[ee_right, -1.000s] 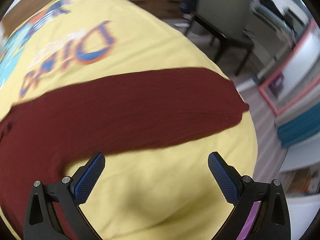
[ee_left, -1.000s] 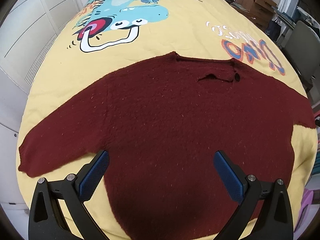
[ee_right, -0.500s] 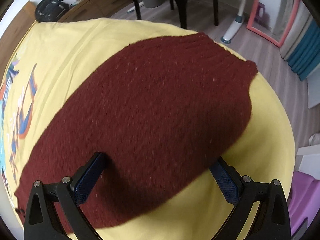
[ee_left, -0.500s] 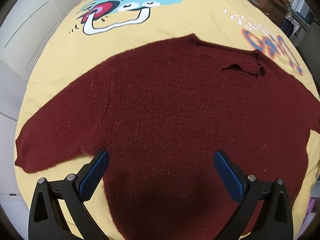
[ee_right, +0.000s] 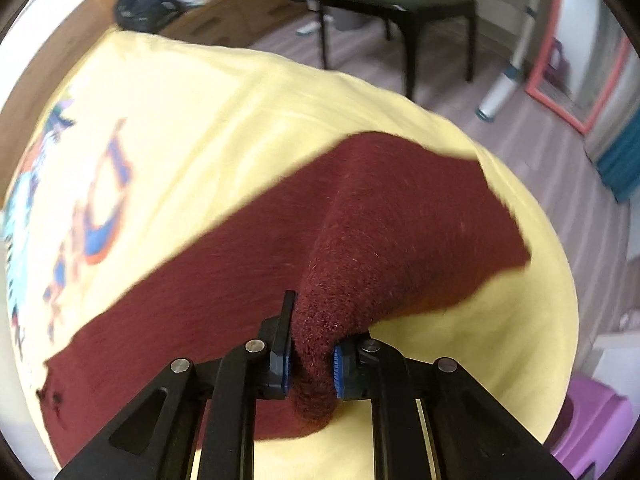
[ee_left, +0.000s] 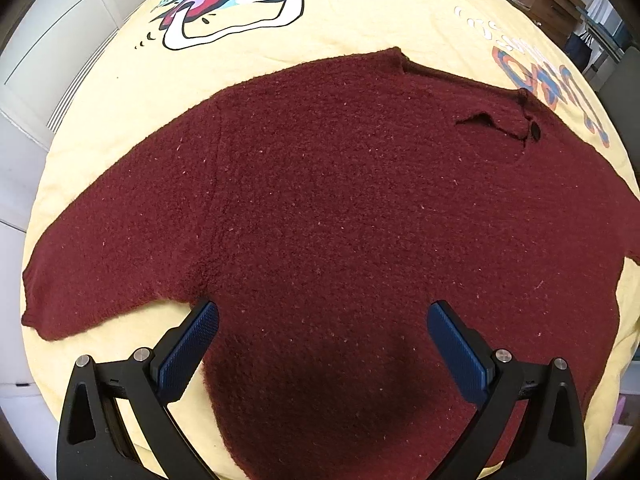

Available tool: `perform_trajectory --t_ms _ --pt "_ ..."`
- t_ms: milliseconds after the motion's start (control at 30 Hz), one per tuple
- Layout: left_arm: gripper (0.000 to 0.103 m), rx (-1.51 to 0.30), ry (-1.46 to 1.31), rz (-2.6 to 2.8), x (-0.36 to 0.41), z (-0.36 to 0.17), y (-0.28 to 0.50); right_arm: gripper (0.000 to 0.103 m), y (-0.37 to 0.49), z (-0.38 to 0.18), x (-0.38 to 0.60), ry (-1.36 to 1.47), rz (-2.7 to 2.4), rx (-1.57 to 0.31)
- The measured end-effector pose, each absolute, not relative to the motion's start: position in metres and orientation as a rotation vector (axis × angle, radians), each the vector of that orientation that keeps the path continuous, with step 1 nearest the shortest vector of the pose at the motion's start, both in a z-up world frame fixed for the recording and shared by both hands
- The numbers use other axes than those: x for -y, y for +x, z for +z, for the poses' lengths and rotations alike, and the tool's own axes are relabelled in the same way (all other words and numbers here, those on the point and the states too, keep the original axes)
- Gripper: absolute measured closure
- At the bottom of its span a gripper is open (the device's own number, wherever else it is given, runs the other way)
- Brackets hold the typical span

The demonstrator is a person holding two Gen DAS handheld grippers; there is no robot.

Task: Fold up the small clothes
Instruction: 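Carry the sleeve with the right tool across the sweater body and release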

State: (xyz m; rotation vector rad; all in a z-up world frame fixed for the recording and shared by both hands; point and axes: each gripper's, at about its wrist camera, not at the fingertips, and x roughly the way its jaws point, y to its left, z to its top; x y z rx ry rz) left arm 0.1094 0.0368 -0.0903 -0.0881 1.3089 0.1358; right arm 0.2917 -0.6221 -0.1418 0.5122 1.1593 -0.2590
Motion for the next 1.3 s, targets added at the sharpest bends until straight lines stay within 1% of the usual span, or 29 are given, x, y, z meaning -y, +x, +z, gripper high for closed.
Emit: perform_trajectory --t_ms 167,400,500,667,867,1000,1133,1300 --pt "0.001 -1.284 -0.074 0.136 -0.039 -0.084 0.102 0.089 0.291 -0.080 0.573 0.433 -0.139 -1.072" --pt "0.001 -1.251 -0.151 0.118 -0.055 -0.074 0.096 0.089 0.298 -0.007 0.462 0.275 0.060 -0.994" --pt "0.001 -1.250 -0.216 0.109 -0.067 -0.070 0.095 0.089 0.291 0.011 0.408 0.210 0.138 -0.981" --pt "0.001 -1.225 -0.191 0.128 -0.075 -0.061 0.098 0.089 0.296 0.021 0.321 0.149 0.276 -0.980" --pt "0.001 -1.206 -0.137 0.150 -0.081 -0.055 0.104 0.089 0.296 0.000 0.232 0.125 0.405 -1.020" --pt "0.001 -1.196 -0.127 0.160 -0.085 -0.055 0.106 0.089 0.277 -0.043 0.179 0.087 0.460 -1.105" --pt "0.001 -1.192 -0.143 0.183 -0.093 -0.059 0.104 0.089 0.260 -0.094 0.158 0.061 0.474 -1.196" --pt "0.001 -1.206 -0.126 0.194 -0.091 -0.065 0.101 0.088 0.243 -0.137 0.150 0.033 0.469 -1.277"
